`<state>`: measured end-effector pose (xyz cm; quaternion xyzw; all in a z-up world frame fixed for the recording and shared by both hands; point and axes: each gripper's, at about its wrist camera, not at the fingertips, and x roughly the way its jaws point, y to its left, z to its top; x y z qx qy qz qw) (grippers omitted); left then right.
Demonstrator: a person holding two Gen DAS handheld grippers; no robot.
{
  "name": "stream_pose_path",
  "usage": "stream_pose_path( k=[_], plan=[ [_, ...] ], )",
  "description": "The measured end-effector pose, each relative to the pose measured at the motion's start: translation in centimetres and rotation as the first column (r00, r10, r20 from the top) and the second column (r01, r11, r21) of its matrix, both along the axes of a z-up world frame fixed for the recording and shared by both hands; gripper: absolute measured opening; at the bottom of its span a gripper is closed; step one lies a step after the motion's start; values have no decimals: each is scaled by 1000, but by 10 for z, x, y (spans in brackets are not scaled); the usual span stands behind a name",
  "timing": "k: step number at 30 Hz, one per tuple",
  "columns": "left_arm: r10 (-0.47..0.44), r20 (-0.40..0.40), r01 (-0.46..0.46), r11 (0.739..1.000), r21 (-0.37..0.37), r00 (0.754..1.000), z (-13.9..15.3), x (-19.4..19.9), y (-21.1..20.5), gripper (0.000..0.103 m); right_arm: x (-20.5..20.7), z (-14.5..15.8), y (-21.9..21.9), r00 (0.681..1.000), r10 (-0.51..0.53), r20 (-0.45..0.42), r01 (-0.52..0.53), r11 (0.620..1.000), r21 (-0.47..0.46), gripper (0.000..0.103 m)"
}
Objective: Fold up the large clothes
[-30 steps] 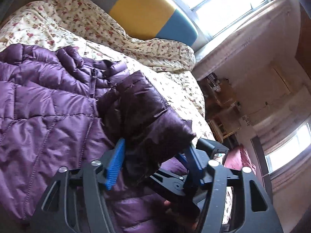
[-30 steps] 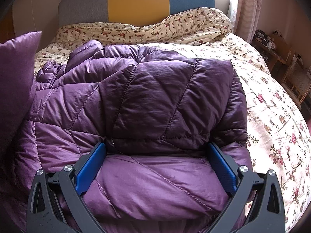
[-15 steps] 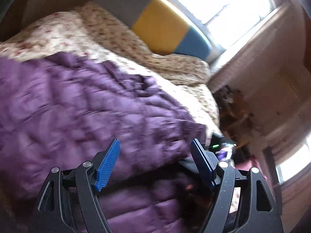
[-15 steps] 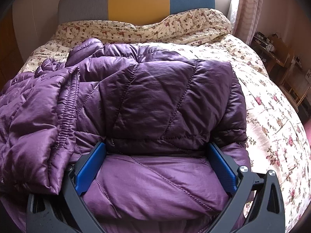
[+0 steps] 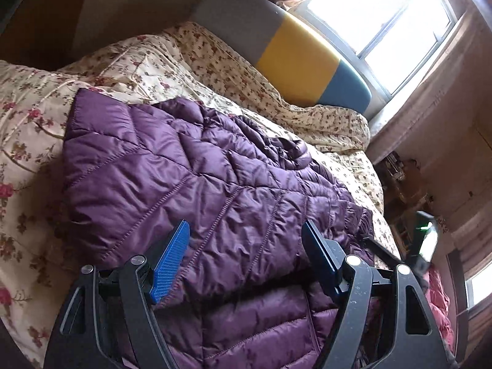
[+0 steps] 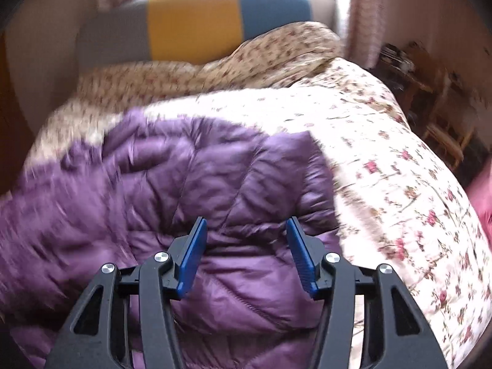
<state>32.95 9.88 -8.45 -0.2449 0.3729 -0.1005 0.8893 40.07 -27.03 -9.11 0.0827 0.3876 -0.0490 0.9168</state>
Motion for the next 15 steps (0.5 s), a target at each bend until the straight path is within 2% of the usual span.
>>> stream_pose_path(
  k=[2,3,5,10,11,12,15],
  plan=[
    [7,1,-7,1000,-6,1000,0,-1,2,74,0,11,3,999,45,25,-47,997,63,56],
    [11,1,-11,1000,-8,1000,0,-1,3,74,1,14,6,997,66,27,-68,994,83,66],
    [12,3,-12,1000,-10,1000,0,-1,3,74,4,16,18,992,127,18,-128,980,150,74],
    [8,18,-8,1000,7,1000,3,-5,8,74,16,1,56,969,241,-56,-220,942,252,75],
    [11,21,-11,1000,10,1000,4,-5,10,74,17,-4,64,964,258,-72,-233,940,250,63],
    [17,25,-17,1000,10,1000,5,-6,13,74,17,-8,68,958,273,-81,-246,936,252,39],
    [40,35,-40,999,12,999,7,-9,24,74,13,-6,71,965,255,-65,-239,952,190,8]
  ],
)
